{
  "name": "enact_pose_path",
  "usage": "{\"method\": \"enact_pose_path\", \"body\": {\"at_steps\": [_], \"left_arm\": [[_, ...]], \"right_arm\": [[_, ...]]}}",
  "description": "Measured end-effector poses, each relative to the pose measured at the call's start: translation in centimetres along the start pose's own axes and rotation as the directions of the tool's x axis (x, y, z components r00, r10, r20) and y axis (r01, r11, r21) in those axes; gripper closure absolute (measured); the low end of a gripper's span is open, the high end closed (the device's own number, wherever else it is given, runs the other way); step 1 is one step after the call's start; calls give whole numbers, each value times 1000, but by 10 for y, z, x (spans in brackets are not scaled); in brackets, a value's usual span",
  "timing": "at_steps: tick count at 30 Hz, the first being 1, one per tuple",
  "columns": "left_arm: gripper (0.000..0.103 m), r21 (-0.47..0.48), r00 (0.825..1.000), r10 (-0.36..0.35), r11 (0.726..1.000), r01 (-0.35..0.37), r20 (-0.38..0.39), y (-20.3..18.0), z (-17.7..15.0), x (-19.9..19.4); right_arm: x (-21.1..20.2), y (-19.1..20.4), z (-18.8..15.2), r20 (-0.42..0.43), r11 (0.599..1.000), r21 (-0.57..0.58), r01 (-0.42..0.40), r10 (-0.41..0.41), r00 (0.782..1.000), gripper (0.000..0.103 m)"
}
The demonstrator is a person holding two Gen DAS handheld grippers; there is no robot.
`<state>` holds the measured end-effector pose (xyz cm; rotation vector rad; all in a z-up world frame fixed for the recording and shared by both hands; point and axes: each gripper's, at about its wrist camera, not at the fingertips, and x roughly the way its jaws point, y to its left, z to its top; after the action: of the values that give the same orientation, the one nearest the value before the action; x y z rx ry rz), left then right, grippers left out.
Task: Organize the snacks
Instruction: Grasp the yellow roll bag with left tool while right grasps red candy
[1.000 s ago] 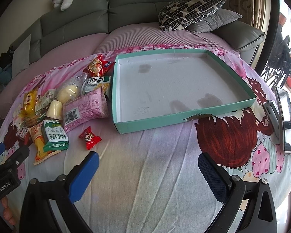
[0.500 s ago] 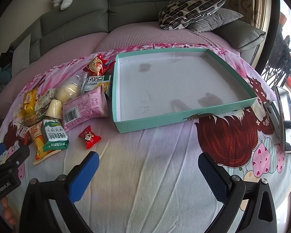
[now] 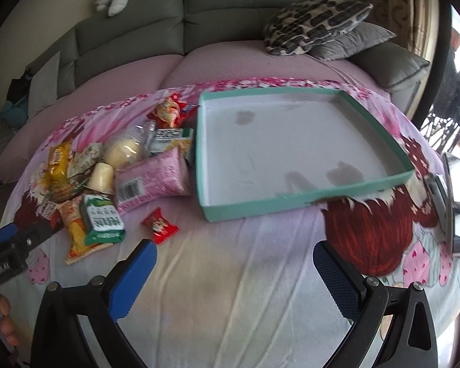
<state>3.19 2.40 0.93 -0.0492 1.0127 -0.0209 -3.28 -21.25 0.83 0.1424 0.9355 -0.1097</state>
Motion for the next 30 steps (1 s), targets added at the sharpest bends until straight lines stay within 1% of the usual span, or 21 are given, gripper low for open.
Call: {"method": "enact_pose_path", "body": {"at_steps": [2,5,6,9,13,17,20,23,26,30], "left_arm": [[0,-59,998,-21,998,17,-59,3,8,6],[0,-155,989,-82,986,62,-123,8,16,19],[0,-175,988,-83,983,59,-130,9,18,22],[0,-203,987,-21,979,-13,-160,9,21,33],[0,-265,982,-12,963,-39,-187,15,20,47],[0,-274,983,-20,961,-31,-182,16,15,53],[0,-274,982,-28,961,-25,-186,14,12,57],[1,-266,979,-46,964,-9,-199,10,7,62],[1,-264,977,-46,965,-11,-207,8,2,64],[1,-254,979,-33,967,-20,-203,8,2,63]], "right_arm": [[2,7,6,-6,1000,-23,-18,18,1000,0],[10,19,12,-42,998,-59,-31,28,999,0],[13,23,13,-56,997,-66,-34,31,998,1],[27,36,16,-113,994,-99,-44,33,993,4],[43,50,18,-161,989,-139,-49,27,987,7],[57,62,19,-196,985,-162,-60,28,980,15],[65,69,20,-213,983,-175,-61,23,977,18],[71,72,19,-233,982,-177,-62,19,972,19],[76,77,18,-248,981,-183,-63,16,969,25],[81,82,16,-256,980,-185,-67,18,967,26]]}}
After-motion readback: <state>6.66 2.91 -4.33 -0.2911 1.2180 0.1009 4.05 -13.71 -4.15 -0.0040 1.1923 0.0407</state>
